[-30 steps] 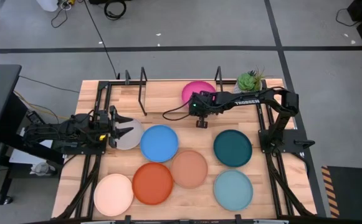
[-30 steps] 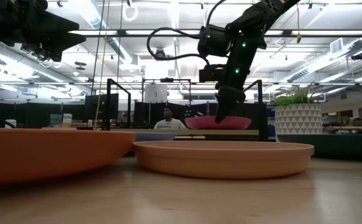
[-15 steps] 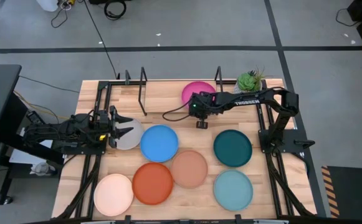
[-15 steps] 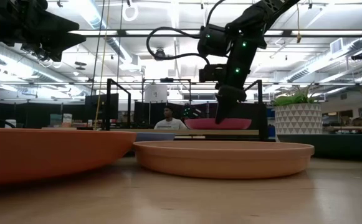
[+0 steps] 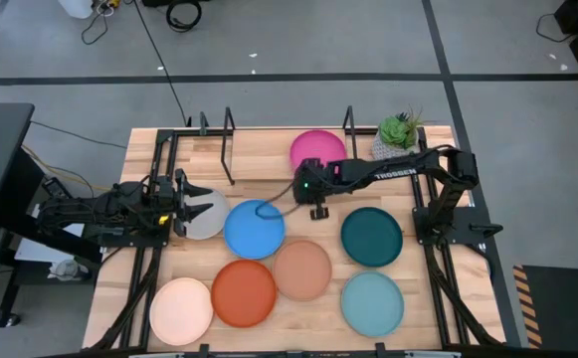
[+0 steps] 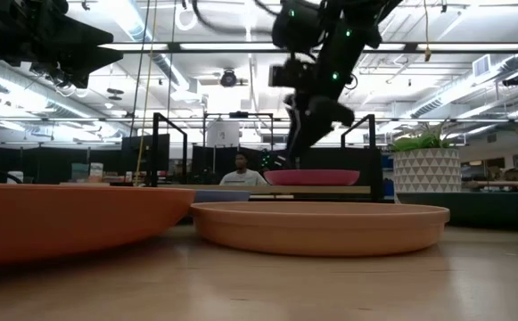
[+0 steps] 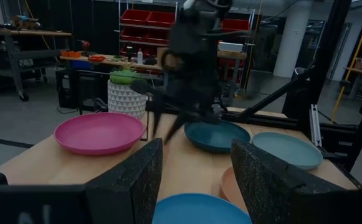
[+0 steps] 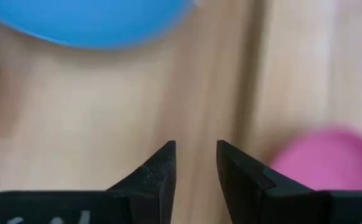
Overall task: Place and stack plates onto a shelf
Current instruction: Stack the blue plate on top of the pink plate on the shelf
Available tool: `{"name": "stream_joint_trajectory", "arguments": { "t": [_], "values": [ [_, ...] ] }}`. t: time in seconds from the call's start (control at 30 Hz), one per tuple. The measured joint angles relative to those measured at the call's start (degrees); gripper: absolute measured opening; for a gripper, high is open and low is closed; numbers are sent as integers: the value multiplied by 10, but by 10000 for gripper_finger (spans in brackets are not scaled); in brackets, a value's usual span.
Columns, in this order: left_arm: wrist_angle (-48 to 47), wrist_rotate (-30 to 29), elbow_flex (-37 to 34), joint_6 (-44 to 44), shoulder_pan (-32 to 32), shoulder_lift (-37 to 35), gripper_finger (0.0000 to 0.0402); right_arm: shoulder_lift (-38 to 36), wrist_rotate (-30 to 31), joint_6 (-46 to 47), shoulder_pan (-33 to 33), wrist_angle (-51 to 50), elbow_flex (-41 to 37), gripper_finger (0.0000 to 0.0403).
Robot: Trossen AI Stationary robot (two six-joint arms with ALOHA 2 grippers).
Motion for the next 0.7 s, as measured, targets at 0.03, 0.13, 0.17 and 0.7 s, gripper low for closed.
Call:
{"name": "stream_joint_trajectory", "arguments": {
  "t": [0.03, 0.13, 0.17, 0.7],
  "values": [
    [0, 0, 0, 0, 0, 0, 197, 0, -7, -15, 9, 3, 0, 123],
    [0, 0, 0, 0, 0, 0, 197, 0, -24, -53, 33, 18, 0, 127],
    [0, 0, 0, 0, 0, 0, 197, 0, -25, -64, 39, 24, 0, 129],
    [1, -5, 0, 1, 0, 0, 197, 22, -55, -89, 126, 106, 0, 147]
  ]
}}
